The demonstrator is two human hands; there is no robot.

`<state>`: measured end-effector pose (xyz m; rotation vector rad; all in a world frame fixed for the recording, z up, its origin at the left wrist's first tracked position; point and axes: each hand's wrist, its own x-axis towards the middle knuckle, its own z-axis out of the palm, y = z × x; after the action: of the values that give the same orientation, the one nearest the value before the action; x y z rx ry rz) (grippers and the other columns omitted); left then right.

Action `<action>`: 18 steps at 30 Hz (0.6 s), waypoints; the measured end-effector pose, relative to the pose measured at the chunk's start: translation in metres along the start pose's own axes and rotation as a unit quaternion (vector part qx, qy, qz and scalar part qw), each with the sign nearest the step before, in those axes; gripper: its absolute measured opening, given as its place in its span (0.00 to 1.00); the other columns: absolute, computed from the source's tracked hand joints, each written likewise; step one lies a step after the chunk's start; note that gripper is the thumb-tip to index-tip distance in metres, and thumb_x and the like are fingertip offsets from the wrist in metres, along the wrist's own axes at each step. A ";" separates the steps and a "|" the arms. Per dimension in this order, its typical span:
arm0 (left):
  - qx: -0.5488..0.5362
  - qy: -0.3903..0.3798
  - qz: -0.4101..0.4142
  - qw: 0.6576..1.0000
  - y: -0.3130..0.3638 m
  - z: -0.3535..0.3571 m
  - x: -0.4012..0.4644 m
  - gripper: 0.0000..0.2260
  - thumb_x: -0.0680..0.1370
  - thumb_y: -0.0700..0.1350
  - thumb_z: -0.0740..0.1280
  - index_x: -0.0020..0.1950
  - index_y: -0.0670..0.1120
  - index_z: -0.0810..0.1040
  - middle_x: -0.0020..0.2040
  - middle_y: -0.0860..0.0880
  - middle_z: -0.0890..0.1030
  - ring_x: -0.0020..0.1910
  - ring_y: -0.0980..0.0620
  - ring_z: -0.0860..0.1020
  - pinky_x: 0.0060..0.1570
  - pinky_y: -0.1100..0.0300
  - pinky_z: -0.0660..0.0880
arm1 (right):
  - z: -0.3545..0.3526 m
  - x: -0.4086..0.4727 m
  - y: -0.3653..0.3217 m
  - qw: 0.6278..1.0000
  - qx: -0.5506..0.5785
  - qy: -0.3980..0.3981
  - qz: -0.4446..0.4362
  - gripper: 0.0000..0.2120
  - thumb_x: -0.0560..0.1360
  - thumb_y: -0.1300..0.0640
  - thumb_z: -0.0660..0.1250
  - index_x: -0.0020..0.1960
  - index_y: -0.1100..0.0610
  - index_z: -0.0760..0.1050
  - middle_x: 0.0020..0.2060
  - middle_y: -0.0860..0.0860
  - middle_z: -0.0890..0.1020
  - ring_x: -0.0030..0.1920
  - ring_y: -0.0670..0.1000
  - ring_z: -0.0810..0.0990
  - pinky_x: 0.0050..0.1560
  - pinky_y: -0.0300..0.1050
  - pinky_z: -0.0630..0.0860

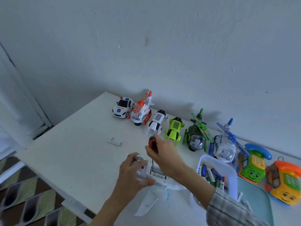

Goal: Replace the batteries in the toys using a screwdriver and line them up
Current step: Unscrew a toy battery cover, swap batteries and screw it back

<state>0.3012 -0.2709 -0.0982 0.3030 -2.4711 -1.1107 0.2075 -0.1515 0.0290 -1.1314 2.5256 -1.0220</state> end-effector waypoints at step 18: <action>-0.014 0.007 0.008 1.000 0.008 -0.004 -0.002 0.32 0.60 0.70 0.73 0.56 0.52 0.82 0.59 0.61 0.69 0.55 0.56 0.74 0.50 0.49 0.78 | 0.000 0.005 0.004 0.998 0.061 0.005 0.031 0.07 0.79 0.56 0.61 0.46 0.58 0.66 0.28 0.49 0.70 0.26 0.45 0.65 0.26 0.36 0.64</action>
<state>0.3049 -0.2675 -0.0910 0.2803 -2.4400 -1.1314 0.2015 -0.1532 0.0271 -1.0117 2.4524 -1.1507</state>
